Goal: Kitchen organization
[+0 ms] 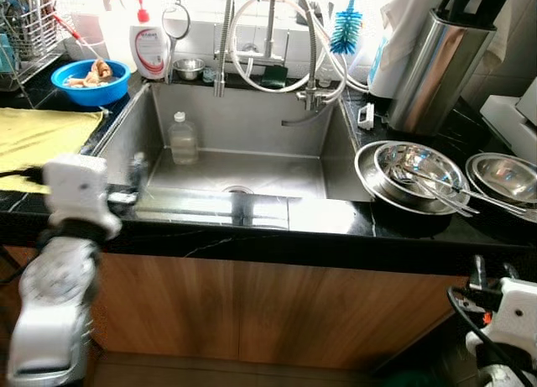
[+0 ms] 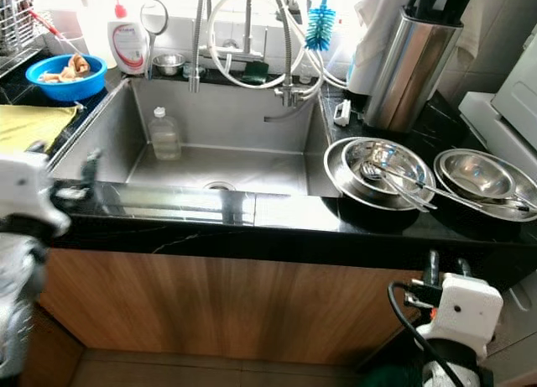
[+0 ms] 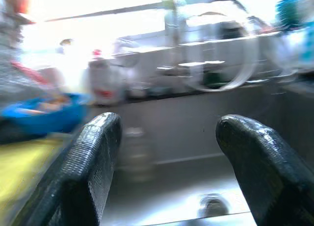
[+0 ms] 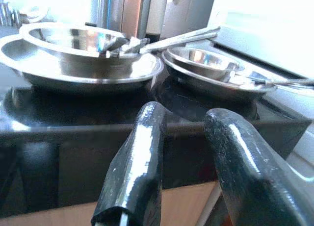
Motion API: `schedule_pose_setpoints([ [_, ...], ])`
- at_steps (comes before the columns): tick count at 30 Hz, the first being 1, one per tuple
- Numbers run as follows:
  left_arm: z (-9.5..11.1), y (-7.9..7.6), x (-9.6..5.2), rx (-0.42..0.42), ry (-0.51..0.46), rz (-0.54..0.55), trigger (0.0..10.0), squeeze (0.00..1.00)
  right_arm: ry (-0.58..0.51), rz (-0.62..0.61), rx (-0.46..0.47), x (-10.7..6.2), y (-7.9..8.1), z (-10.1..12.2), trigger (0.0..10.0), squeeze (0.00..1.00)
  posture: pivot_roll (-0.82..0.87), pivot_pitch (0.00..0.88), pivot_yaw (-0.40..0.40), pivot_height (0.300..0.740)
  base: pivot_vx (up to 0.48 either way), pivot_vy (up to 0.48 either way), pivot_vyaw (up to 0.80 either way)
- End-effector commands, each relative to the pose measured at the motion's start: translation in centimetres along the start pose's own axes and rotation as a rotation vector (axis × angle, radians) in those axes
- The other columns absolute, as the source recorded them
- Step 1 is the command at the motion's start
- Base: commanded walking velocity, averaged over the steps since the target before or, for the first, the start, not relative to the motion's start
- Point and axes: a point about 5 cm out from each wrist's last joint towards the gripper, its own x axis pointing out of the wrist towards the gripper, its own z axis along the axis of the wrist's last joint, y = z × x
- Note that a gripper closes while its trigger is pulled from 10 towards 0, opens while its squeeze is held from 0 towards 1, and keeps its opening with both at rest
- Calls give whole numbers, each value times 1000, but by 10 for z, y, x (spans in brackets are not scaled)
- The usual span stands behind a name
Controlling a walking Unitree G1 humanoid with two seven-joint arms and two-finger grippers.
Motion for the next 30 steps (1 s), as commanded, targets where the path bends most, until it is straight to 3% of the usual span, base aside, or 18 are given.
schedule_pose_setpoints([
  [1, -7, -23, 13, -35, -3, -116, 10000, 0, -24, -29, -7, 9, -3, 5, 10000, 0, 65, 0, -48, 740, 0, 0, 0],
  [3, -9, -34, 23, -102, -6, -132, 10000, 0, -50, -36, 7, 14, -1, 11, 10000, 0, 52, 0, -41, 740, 0, 0, 0],
  [5, -8, -44, 32, -111, -22, -148, 10000, 0, -71, -33, 25, 17, 3, 17, 10000, 0, 43, 0, -41, 740, 0, 0, 0],
  [7, -11, -54, 34, -108, -23, -194, 10000, 0, -66, -22, 35, 17, 7, 16, 10000, 0, 28, 0, -35, 740, 0, 0, 0],
  [13, -17, -63, 36, -132, -17, -209, 10000, 0, -70, 19, 51, 22, 14, 14, 10000, 0, 19, 0, -35, 740, 0, 0, 0],
  [14, -17, -65, 37, -134, -20, -213, 10000, 0, -76, 25, 61, 22, 15, 15, 10000, 733, 18, 0, -36, 740, 0, 0, 0],
  [15, -17, -66, 37, -135, -23, -215, 10000, 0, -80, 30, 68, 23, 16, 15, 10000, 733, 18, 0, -36, 740, 0, 0, 0],
  [16, -17, -68, 38, -140, -26, -219, 10000, 0, -87, 50, 84, 24, 20, 17, 10000, 1000, 18, 0, -40, 740, 0, 0, 0],
  [19, -20, -76, 39, -147, -40, -234, 10000, 0, -83, 108, 111, 24, 28, 16, 10000, 1000, 22, 0, -48, 740, 0, 0, 0],
  [24, -22, -80, 39, -146, -46, -246, 10000, 0, -57, 122, 123, 23, 30, 8, 10000, 1000, 21, 0, -49, 740, 0, 0, 0],
  [25, -22, -83, 37, -157, -51, -252, 10000, 0, -30, 131, 138, 21, 30, 2, 10000, 0, 24, 0, -52, 740, 0, 0, 0],
  [30, -25, -86, 34, -153, -48, -264, 10000, 0, -28, 118, 138, 24, 29, 0, 10000, 0, 19, 0, -45, 740, 0, 0, 0],
])
